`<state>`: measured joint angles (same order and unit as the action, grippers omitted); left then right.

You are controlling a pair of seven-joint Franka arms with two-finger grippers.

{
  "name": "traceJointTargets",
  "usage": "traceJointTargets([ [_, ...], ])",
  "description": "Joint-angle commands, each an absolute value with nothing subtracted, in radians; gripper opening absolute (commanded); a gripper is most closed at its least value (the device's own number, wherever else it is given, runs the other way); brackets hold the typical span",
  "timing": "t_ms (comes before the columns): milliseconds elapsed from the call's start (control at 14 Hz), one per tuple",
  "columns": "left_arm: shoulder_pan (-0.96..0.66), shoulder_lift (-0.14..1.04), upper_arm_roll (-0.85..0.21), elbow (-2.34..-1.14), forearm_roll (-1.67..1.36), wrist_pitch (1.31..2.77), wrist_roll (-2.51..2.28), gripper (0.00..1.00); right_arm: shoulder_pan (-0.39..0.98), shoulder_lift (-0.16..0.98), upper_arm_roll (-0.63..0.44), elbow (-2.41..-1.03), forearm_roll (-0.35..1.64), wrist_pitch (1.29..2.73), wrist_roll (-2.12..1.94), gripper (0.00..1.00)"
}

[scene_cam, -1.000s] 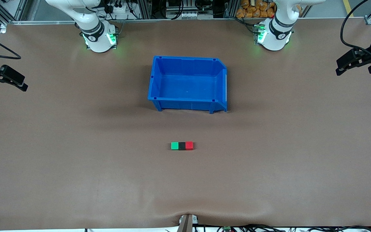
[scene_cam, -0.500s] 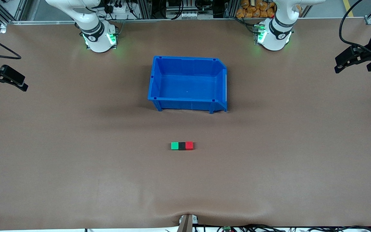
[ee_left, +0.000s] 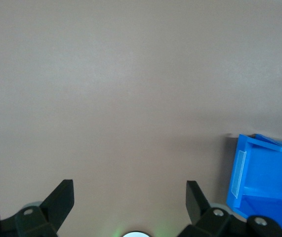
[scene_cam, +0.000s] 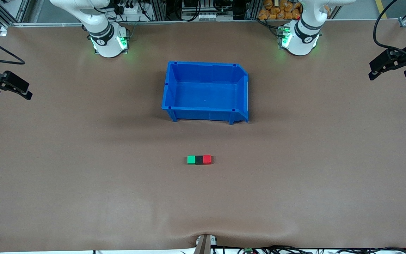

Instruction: Attach green and red cubes to black cube

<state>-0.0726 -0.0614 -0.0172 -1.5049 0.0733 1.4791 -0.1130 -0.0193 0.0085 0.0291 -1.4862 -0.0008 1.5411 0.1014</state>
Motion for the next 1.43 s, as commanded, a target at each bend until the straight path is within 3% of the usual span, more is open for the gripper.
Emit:
traceJointTargets([
  [0,-0.063,-0.089,-0.018,-1.517,0.061,1.486,-0.11,1.0,-0.012,0.014,0.028,-1.47,-0.011,1.528,0.109,1.0],
  [643,0.097,-0.115,-0.198,-1.554,0.057,1.451,-0.113,1.0,0.005,0.014,0.028,-1.47,-0.017,1.526,0.106,1.0],
  [1357,0.049,-0.124,-0.173,-1.552,0.058,1.442,-0.115,1.0,0.006,0.015,0.028,-1.47,-0.017,1.526,0.107,1.0],
])
